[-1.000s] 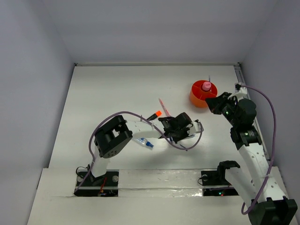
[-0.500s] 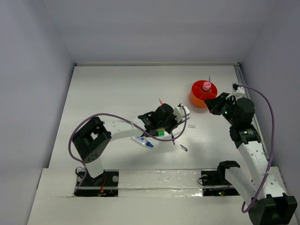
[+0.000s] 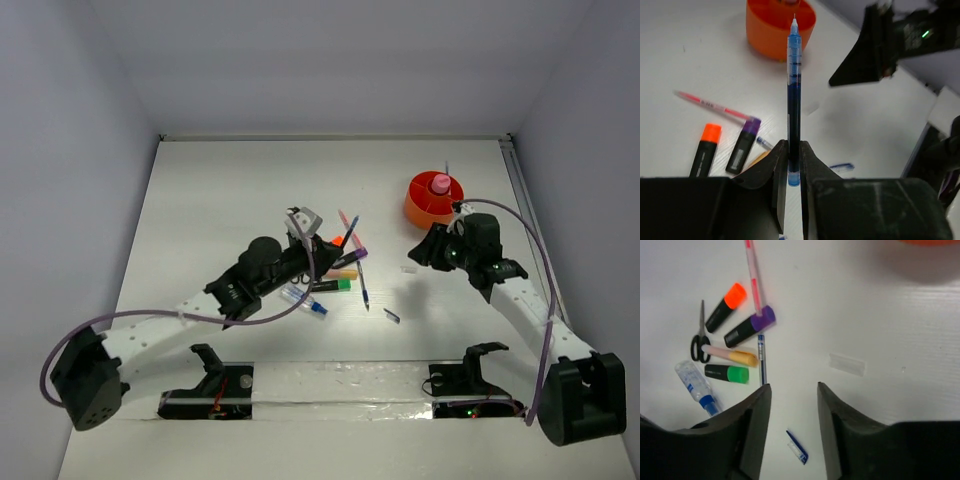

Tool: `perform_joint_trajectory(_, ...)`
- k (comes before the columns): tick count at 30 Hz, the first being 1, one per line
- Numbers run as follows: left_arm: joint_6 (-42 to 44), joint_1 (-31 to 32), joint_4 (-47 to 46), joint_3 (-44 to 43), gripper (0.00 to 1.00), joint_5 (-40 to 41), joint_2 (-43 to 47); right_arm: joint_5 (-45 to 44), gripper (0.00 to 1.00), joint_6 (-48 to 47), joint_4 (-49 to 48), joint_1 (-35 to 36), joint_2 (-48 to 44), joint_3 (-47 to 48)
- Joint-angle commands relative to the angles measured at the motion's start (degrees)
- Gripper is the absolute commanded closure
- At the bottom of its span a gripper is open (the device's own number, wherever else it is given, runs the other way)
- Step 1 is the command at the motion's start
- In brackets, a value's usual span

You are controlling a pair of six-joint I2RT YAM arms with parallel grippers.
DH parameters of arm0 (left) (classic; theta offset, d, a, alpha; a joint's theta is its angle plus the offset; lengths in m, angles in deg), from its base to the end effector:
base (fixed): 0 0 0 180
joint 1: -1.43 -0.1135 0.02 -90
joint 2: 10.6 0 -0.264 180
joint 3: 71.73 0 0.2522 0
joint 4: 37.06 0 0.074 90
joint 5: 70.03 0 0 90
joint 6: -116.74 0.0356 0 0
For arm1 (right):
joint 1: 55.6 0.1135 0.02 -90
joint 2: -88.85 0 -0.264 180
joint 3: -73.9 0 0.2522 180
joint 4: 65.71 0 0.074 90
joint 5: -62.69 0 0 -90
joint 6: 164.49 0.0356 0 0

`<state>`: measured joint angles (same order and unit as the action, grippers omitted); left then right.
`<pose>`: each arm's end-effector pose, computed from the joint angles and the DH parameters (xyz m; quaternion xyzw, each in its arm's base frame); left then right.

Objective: Sort the stationery into containers
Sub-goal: Close the pen cap on the pen.

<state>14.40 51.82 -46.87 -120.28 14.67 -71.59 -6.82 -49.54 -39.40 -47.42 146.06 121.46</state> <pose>0.1553 -0.1928 0.2850 0.2657 0.6725 -0.3877 0.5717 0.2086 0.0426 0.2301 0.0479 0.8791 0.2793 0.3833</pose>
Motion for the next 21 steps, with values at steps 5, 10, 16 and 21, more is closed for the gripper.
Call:
perform_joint_trajectory(5, -6.4, 0.0, -6.6, 4.6, 1.0, 0.8, 12.9, -11.7, 0.35, -3.4, 6.7, 3.6, 8.0, 6.5)
perform_joint_trajectory(10, -7.1, 0.0, -7.7, 7.1, 1.0, -0.1, 16.2, -10.6, 0.39, 1.4, 5.6, 6.7, 11.9, 5.9)
perform_joint_trajectory(16, -6.4, 0.0, -9.1, 8.3, 1.0, -0.1, 17.7, -12.0, 0.45, 4.8, 2.8, 8.0, 15.5, 3.9)
perform_joint_trajectory(21, -6.0, 0.0, -10.0, 8.9, 1.0, -0.5, 17.5, -16.1, 0.49, 5.3, 1.3, 8.0, 17.1, 3.6)
